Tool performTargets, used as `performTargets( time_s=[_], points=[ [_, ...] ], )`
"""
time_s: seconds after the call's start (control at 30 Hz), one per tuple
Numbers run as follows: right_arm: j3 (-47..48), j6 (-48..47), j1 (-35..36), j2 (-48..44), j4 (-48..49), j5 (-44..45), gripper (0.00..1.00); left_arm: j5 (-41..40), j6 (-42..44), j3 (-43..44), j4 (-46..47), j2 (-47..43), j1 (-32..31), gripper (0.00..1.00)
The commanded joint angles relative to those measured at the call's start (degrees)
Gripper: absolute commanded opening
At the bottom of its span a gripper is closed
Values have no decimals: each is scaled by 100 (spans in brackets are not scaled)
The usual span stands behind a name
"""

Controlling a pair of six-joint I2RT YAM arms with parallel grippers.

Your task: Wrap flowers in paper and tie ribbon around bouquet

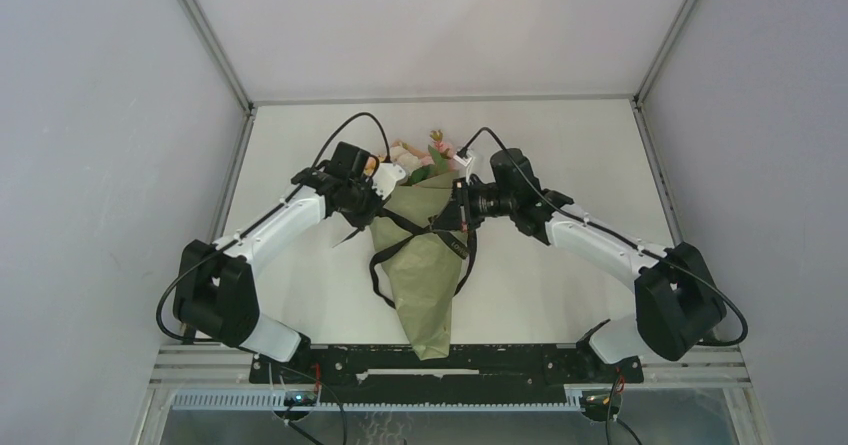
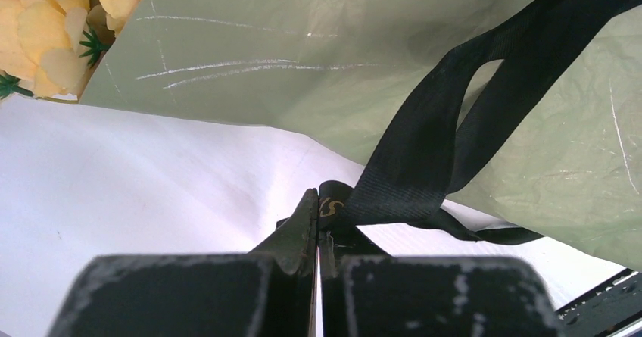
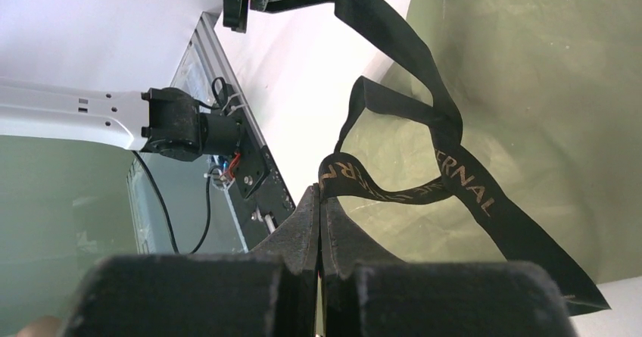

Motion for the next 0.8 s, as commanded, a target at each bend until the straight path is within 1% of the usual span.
performTargets(
  time_s=[0.0,0.4,0.5,0.6,0.63,0.67,0.7,0.73,0.77],
  points=[
    [413,35,-1,138,290,-136,0,69,-14,296,-61,-248,-34,0],
    [552,19,17,260,219,-135,0,58,16,297,-108,-301,-32,0],
    [546,91,30,339,292,-154,0,53,1,320,-124,-309,-32,0],
    [549,310,-118,456,645,-96,0,-63,37,331,-101,-316,-21,0],
    [545,439,-348,429,608,87,0,-263,72,315,-73,-330,38,0],
    [484,603,-808,337,500,256,0,-429,159,276,-50,-365,185,0],
    [255,1074,-1435,182,573,359,0,-685,257,125,16,-422,431,0],
    [-161,1606,-2172,-48,898,445,0,-955,331,-66,181,-512,921,0],
    [-629,2073,-3300,-267,1100,567,0,-1170,459,-283,343,-601,1353,0]
  ],
)
